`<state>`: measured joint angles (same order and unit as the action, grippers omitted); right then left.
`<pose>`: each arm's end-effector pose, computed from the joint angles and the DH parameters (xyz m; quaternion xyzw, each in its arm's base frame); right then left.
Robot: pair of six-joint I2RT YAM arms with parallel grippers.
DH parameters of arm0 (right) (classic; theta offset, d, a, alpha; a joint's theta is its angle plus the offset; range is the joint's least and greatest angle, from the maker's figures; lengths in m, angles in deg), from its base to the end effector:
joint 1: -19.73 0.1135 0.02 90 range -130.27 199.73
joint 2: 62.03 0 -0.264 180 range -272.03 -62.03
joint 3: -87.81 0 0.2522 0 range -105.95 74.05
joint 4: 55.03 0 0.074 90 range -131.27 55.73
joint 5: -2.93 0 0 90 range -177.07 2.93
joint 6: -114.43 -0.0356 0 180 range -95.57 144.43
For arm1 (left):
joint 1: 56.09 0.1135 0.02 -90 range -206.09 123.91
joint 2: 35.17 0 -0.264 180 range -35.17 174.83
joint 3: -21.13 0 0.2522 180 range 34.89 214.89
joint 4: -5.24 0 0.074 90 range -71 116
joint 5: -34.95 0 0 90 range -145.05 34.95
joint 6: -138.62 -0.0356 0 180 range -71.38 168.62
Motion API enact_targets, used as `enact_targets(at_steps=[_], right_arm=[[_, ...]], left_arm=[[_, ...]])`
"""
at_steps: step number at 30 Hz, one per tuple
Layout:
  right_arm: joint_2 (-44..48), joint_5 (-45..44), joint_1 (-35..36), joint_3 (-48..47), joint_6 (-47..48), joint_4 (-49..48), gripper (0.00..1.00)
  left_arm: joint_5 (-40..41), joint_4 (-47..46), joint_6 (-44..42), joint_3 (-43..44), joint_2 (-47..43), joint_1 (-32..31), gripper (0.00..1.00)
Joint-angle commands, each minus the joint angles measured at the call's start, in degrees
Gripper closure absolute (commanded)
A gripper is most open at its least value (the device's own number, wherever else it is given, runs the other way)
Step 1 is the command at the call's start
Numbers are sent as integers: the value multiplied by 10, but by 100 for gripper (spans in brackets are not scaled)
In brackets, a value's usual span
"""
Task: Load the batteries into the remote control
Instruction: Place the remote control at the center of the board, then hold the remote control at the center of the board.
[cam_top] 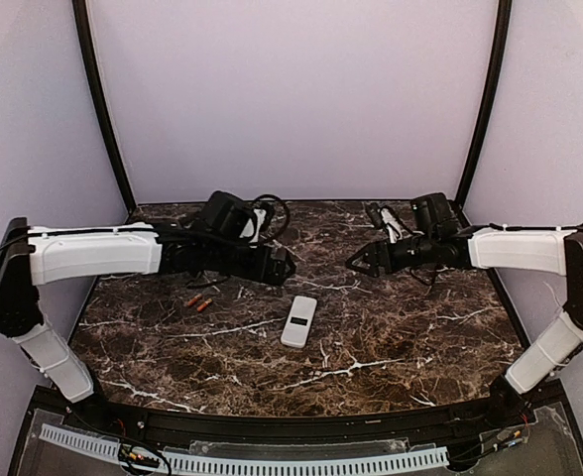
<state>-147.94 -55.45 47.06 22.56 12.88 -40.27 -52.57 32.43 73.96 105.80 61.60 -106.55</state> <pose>0.2776 0.1645 0.2274 -0.2411 0.8298 0.3751 0.3354 0.2447 -0.2940 0.2534 0.1874 0.8839 -0.2476 0.3498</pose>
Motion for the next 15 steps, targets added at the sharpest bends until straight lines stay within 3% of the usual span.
enact_targets(at_steps=[1,7,15], right_arm=[[-61,36,8,-46,27,36,22],[-166,46,32,-137,62,71,25],[-294,57,76,-252,106,128,37]], left_arm=[[-5,-93,-106,-124,-119,11,1],[-22,-227,-222,-294,-249,-4,1],[-1,-231,-399,-340,-261,-66,8]])
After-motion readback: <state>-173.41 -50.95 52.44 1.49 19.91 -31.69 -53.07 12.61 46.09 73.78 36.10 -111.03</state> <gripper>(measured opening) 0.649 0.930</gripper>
